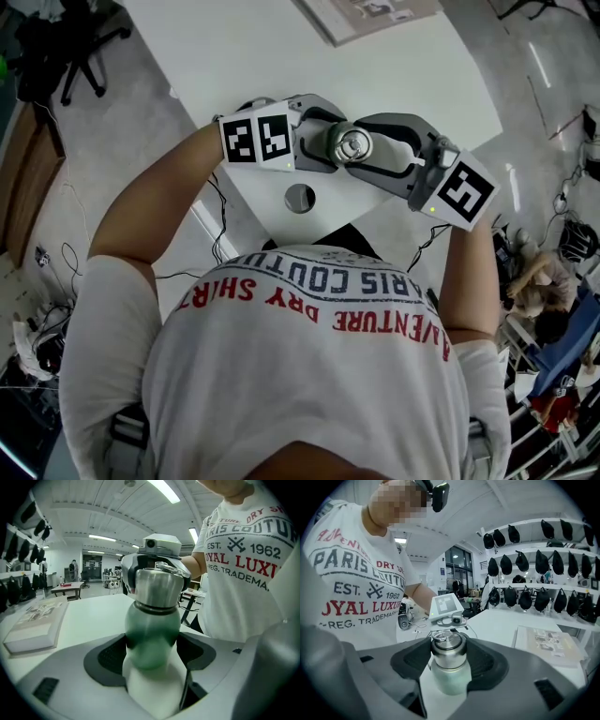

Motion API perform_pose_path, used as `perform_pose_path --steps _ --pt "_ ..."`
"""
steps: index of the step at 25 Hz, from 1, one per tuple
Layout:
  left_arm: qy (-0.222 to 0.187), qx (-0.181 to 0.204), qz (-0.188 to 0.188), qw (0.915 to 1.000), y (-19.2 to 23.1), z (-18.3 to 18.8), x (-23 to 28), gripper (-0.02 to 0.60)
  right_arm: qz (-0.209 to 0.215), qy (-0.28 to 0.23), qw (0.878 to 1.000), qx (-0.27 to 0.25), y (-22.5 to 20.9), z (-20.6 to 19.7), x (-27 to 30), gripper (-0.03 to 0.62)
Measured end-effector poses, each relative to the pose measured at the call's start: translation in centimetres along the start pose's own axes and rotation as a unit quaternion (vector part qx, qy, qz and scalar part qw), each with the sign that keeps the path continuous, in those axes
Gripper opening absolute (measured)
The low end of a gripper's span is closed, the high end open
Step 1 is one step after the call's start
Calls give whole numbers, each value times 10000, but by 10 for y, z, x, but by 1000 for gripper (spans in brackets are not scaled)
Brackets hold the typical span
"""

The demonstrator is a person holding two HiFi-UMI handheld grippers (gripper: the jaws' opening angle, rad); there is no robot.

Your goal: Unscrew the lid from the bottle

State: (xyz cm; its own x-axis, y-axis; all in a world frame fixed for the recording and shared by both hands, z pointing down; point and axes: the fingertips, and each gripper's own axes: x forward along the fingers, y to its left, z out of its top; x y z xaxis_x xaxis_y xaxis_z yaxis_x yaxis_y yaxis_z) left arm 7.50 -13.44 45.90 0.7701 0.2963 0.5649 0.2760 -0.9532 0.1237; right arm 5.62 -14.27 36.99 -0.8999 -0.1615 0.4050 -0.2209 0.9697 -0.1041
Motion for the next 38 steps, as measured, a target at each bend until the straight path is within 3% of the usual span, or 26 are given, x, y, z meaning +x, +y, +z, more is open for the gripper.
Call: perform_pose_path --steps 7,10,15,19,26,29,33,38 --pt "-148 -415 599 9972 -1 0 1 353 -955 -113 9952 181 3 -3 -3 290" --pt "-211 -695 979 9925 0 2 2 353 -1521 -247 9875 340 3 -5 -8 291" --pt "-279 -1201 1693 9778 3 4 3 354 -2448 -519 9658 677 6 -9 -15 291" --pt "-450 -1606 2362 9573 -1 2 3 353 -2849 -767 9505 974 10 -14 -15 290" --pt "-567 -2106 3157 9235 -1 2 6 354 -3181 -588 9421 884 11 -13 -8 290" --pt "-581 -2235 3353 9134 0 2 6 353 -3428 -523 9334 920 4 -15 -9 283" --pt "-612 -2310 3455 9075 0 2 6 353 -3636 -463 9257 934 0 -16 -12 247" --pt "-606 -2291 3483 9069 -2 2 8 353 -3618 -419 9278 806 1 -17 -12 241"
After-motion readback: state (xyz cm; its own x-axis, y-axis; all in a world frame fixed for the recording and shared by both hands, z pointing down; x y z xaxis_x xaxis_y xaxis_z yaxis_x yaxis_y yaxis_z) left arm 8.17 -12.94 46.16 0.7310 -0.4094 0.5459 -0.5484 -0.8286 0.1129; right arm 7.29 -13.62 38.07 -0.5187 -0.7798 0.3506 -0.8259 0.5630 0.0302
